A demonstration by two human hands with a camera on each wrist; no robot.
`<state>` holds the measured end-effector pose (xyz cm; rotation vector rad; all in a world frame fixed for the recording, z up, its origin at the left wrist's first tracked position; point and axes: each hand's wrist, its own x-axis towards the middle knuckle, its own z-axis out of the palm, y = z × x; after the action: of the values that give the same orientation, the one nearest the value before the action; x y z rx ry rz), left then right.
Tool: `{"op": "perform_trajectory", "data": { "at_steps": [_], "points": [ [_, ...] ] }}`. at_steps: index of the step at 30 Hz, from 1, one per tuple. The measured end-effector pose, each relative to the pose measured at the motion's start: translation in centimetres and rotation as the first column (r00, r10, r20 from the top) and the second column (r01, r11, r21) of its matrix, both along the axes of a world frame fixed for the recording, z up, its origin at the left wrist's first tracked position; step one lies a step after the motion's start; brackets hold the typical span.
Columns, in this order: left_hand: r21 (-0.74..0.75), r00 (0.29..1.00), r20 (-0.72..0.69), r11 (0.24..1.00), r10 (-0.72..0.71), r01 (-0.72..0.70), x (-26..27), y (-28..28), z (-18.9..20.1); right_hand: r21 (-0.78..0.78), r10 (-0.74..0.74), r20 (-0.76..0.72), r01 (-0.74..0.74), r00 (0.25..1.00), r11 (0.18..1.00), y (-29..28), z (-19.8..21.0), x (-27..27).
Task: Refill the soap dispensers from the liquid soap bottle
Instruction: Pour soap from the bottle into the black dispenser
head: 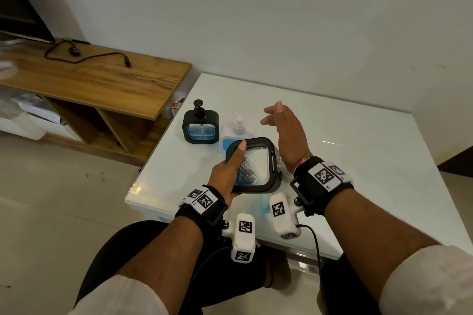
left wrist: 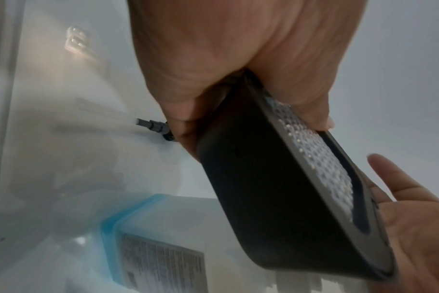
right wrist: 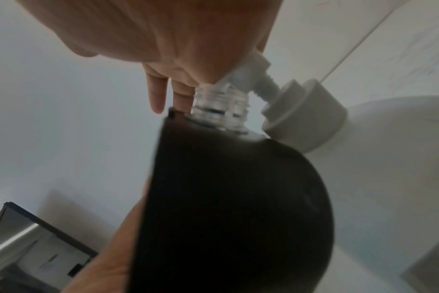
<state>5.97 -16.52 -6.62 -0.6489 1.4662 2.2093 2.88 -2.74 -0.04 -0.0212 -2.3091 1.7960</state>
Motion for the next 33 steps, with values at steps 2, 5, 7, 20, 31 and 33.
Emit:
{"op": "perform_trajectory", "data": {
  "at_steps": [2,5,7,20,31,33],
  "points": [
    [-0.003,1.0,0.003,1.0,-0.002,0.002,0.02,0.11,0.08,0.024,0.006,-0.002,-0.006,1.0,1.0,0.12,-0.32,0.2],
    [0.005,1.0,0.008,1.0,-0.003,0.003,0.13,0.15,0.12,0.059,0.005,-0.031,-0.003,1.0,0.998,0.24,-0.88,0.27],
    [0.009,1.0,0.006,1.0,0.005,-0.005,0.26,0.22,0.16,0.029,-0.023,-0.035,0.024,0.999,0.999,0.33,-0.87,0.13],
    [0.0,1.0,0.002,1.0,0.009,-0.009,0.27,0.3,0.27,0.02,-0.03,-0.015,0.031,0.999,0.999,0.36,-0.71,0.28],
    [0.006,1.0,0.012,1.0,0.017,-0.017,0.18,0.28,0.33,0.065,-0.046,-0.028,0.048,0.999,0.997,0.05,-0.75,0.53],
    [0.013,1.0,0.016,1.0,0.012,-0.012,0.2,0.23,0.31,0.056,-0.048,-0.032,0.049,0.998,0.997,0.0,-0.7,0.57]
  ]
}}
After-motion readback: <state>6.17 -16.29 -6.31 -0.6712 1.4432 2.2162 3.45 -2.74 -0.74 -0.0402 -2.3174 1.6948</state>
